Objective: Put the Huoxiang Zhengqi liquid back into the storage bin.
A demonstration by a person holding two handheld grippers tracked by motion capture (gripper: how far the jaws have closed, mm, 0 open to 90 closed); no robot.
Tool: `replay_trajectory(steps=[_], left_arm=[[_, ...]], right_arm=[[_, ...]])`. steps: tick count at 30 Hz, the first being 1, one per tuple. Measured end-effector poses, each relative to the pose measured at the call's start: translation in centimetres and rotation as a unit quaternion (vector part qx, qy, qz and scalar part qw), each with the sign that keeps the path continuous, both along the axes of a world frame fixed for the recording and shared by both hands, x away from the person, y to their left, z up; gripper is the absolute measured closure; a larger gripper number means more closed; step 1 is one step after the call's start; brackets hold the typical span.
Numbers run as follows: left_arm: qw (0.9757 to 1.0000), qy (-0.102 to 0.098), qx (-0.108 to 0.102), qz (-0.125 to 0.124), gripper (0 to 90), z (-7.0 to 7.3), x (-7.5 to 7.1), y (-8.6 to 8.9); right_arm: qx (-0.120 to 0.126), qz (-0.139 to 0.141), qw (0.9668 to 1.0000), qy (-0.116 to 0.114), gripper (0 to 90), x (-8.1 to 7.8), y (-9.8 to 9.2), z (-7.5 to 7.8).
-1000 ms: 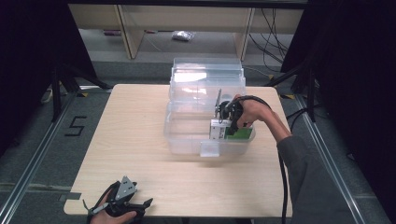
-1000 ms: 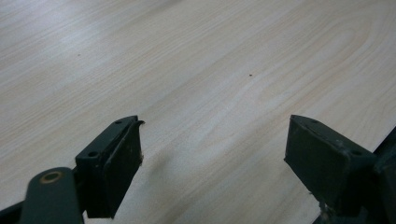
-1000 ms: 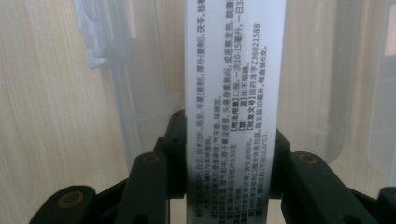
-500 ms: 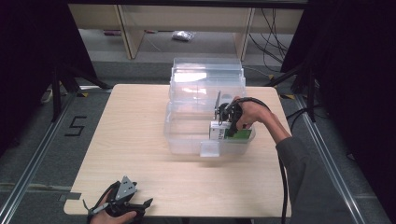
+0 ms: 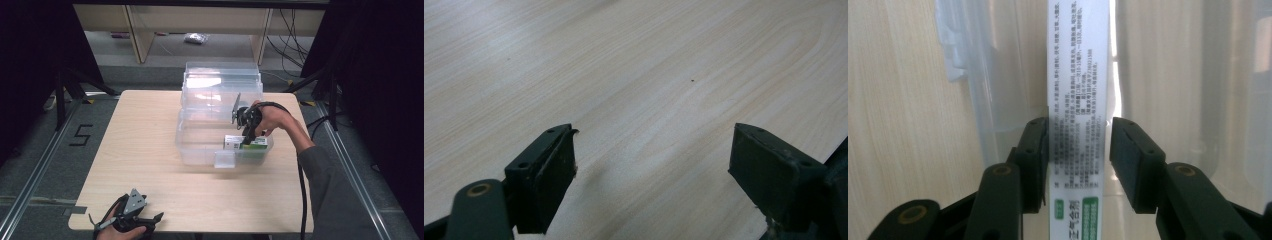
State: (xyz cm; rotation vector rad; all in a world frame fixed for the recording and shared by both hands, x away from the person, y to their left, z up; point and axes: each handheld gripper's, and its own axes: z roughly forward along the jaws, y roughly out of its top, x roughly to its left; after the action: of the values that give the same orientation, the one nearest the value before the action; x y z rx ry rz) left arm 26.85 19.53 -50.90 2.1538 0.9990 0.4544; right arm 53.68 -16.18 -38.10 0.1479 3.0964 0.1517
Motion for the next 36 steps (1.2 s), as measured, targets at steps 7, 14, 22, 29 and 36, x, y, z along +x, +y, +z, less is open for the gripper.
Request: replay_trajectory(steps=[7,14,22,29,36], left_arm=[[1.0000,0.001,0.005,-0.003,18.1,0.1,0.0,0.1],[1.0000,-0.001,0.000,0.000,18.1,0.1,-0.1,0.0],[1.0000,-0.001,0.000,0.000,18.1,0.1,-0.1,0.0],[1.0000,0.001,-0.005,0.000,18.1,0.1,-0.1,0.0],[1.0000,0.000,0.000,0.002,18.1,0.1,0.0,0.0]], right_arm=[[0.039,-0.020,0.9989,-0.017,54.7,-0.5,-0.6,2.5],[0.070,-0.079,0.9940,-0.030,47.4,-1.1,-1.3,4.0],[0.100,-0.108,0.9883,-0.039,42.5,-2.0,-1.7,4.4],[0.124,-0.152,0.9794,-0.048,39.0,-2.4,-2.5,4.2],[0.167,-0.226,0.9575,-0.065,33.5,-3.6,-3.6,3.9]])
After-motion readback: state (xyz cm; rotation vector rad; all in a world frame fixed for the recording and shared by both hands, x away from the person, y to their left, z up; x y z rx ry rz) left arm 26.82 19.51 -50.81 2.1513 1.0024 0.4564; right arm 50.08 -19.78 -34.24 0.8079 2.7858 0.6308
